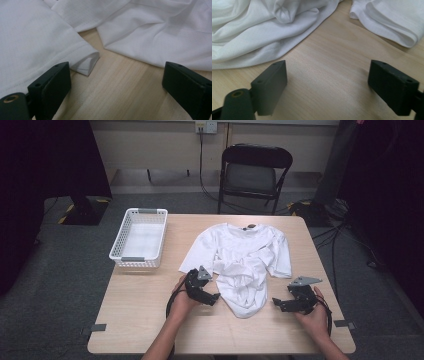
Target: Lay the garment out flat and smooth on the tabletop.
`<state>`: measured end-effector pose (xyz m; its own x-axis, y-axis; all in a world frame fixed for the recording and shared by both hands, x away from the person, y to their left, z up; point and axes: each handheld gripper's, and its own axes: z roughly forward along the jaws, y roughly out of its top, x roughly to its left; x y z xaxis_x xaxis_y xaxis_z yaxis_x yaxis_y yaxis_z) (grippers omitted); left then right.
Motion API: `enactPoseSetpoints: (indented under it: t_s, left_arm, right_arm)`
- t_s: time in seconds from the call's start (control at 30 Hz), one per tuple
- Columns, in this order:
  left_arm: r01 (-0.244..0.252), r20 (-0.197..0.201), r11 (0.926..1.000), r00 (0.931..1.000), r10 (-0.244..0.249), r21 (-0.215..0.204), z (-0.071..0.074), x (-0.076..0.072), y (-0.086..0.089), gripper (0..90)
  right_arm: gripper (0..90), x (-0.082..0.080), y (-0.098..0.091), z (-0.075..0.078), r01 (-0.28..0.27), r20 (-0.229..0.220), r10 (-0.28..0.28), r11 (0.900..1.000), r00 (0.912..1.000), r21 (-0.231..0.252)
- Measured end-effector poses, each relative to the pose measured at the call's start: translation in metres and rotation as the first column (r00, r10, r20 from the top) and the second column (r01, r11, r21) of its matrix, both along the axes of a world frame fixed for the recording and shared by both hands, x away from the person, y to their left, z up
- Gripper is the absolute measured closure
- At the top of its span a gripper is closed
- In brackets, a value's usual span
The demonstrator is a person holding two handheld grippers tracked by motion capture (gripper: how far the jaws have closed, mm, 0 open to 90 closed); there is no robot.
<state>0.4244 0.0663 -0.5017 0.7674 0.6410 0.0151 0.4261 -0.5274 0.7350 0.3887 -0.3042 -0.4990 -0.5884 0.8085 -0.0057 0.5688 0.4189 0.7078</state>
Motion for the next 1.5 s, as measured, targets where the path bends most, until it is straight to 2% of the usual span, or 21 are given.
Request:
enactPoseSetpoints:
  t_s: [0.13,0.53,0.67,0.77,0.9,1.07,1.2,1.23,1.27,1.3,1.33,1.4,1.5]
  left_arm:
    - [-0.004,0.002,1.0000,1.0000,0.004,0.005,0.000,0.000,0.000,7.7]
    - [-0.014,0.002,0.9999,0.9999,0.014,0.003,0.000,-0.001,0.000,7.4]
    - [-0.020,0.001,0.9998,0.9998,0.020,0.003,0.000,-0.002,0.000,7.5]
    - [-0.018,0.000,0.9998,0.9998,0.018,0.002,0.000,-0.002,0.000,7.4]
    - [-0.019,0.000,0.9998,0.9998,0.019,0.002,0.000,-0.002,0.000,7.3]
    - [-0.019,0.000,0.9998,0.9998,0.019,0.002,0.000,-0.002,0.000,7.4]
    - [-0.019,0.000,0.9998,0.9998,0.019,0.002,0.000,-0.002,0.000,7.3]
    - [-0.019,0.000,0.9998,0.9998,0.019,0.002,0.000,-0.002,0.000,7.3]
    - [-0.019,0.000,0.9998,0.9998,0.019,0.002,0.000,-0.002,0.000,7.3]
    - [-0.019,0.000,0.9998,0.9998,0.019,0.002,0.000,-0.002,0.000,7.3]
    - [-0.019,-0.001,0.9998,0.9998,0.019,0.001,0.000,-0.002,0.000,7.3]
    - [-0.018,-0.001,0.9998,0.9998,0.018,0.002,0.000,-0.002,0.000,7.3]
    - [-0.014,0.001,0.9999,0.9999,0.014,0.003,0.000,-0.001,0.000,7.0]
  right_arm:
    - [11.9,-0.003,-0.002,-0.006,0.000,0.046,-0.002,0.9994,0.9989,0.034]
    - [12.2,-0.007,-0.001,-0.006,0.017,0.047,-0.019,0.9992,0.9987,0.035]
    - [16.1,-0.008,-0.001,-0.005,0.015,0.046,-0.016,0.9993,0.9988,0.035]
    - [18.2,-0.007,0.000,-0.002,0.004,0.030,-0.005,0.9995,0.9995,0.032]
    - [18.3,-0.003,-0.003,0.009,0.008,0.053,-0.010,0.9993,0.9986,0.037]
    - [22.0,0.014,-0.007,0.029,0.041,0.083,-0.043,0.9989,0.9956,0.025]
    - [28.2,0.033,-0.010,0.038,0.076,0.079,-0.080,0.9958,0.9937,0.050]
    - [28.2,0.033,-0.010,0.038,0.076,0.079,-0.080,0.9958,0.9937,0.050]
    - [32.2,0.038,-0.010,0.040,0.087,0.086,-0.091,0.9952,0.9921,0.044]
    - [43.2,0.048,-0.010,0.042,0.091,0.081,-0.095,0.9943,0.9922,0.056]
    - [43.4,0.051,-0.010,0.043,0.103,0.084,-0.108,0.9933,0.9907,0.052]
    - [50.6,0.061,-0.009,0.044,0.118,0.076,-0.120,0.9923,0.9898,0.039]
    - [54.0,0.073,-0.006,0.042,0.141,0.060,-0.143,0.9897,0.9880,0.025]
